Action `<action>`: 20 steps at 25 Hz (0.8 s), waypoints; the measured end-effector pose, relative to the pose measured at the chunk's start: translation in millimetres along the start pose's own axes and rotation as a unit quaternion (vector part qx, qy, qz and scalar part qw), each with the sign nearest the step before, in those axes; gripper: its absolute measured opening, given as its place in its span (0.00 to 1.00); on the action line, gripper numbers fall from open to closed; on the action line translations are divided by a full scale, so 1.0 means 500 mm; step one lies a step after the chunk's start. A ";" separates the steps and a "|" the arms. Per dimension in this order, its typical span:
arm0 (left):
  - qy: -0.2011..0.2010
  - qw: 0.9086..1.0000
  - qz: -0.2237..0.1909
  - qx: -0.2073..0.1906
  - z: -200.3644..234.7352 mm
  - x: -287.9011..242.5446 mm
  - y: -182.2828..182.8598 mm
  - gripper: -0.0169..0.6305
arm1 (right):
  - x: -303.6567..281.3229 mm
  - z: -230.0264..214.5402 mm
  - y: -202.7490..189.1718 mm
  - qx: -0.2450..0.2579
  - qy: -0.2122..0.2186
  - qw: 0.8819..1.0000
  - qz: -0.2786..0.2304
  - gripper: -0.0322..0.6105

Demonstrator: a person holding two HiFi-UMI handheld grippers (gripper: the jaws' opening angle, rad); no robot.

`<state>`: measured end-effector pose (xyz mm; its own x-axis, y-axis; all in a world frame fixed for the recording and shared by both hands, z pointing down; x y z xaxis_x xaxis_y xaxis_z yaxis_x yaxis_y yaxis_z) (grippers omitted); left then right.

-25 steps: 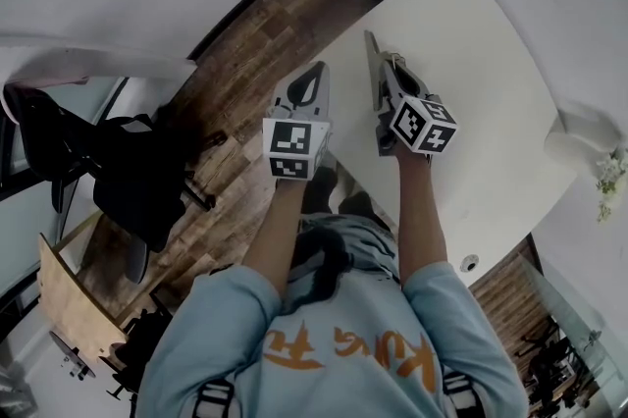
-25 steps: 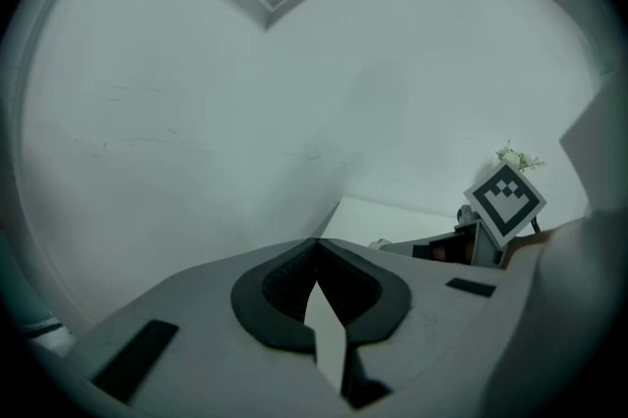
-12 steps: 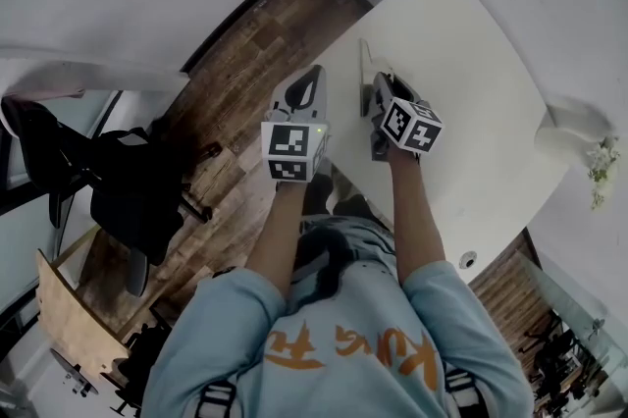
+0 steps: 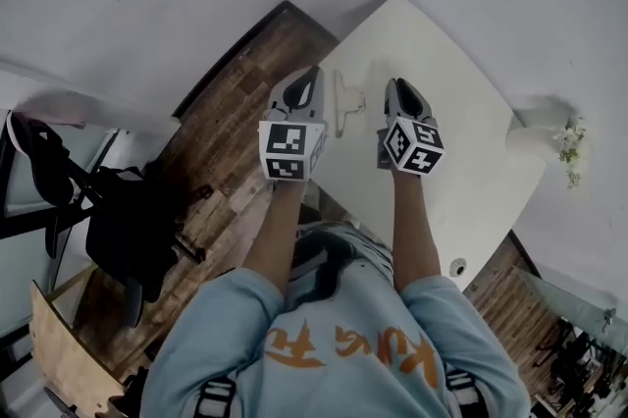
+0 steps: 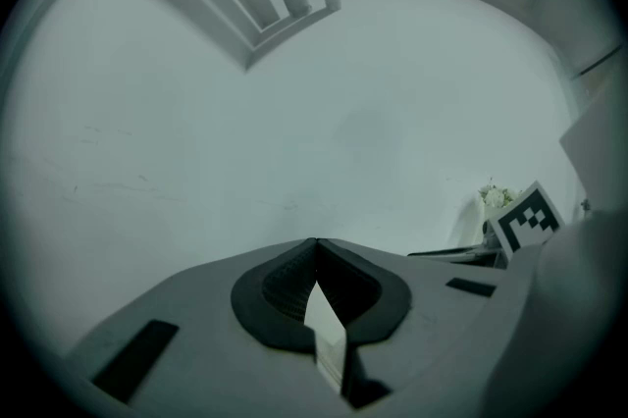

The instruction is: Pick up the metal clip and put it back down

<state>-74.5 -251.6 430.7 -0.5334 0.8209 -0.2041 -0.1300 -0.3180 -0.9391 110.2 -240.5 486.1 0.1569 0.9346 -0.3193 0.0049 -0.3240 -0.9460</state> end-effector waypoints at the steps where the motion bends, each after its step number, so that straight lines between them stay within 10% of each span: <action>1: -0.008 1.000 -0.008 -0.005 -0.016 -0.003 0.016 0.06 | 0.014 -0.007 0.036 0.017 -0.003 1.000 -0.024 0.11; 11: -0.076 0.994 -0.058 -0.045 -0.176 -0.018 0.115 0.06 | 0.182 -0.058 0.258 0.109 -0.043 0.978 -0.171 0.07; 20: -0.102 0.991 -0.065 -0.059 -0.234 -0.034 0.125 0.06 | 0.231 -0.103 0.275 0.110 -0.068 0.974 -0.188 0.07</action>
<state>24.1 -230.0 343.4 -0.6789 0.7336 -0.0311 -0.1156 -0.1485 -0.9821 179.7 -184.8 321.8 0.0525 0.9967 0.0623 -0.1764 0.0706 -0.9818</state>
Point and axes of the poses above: the fingertips, and each gripper's own axes: x backward along the fingers, z to its left, y out of its top, the point moved 3 cm from there along x, backward along the fingers, and after that the axes turned 9 degrees about x, right-handed, at the moved point
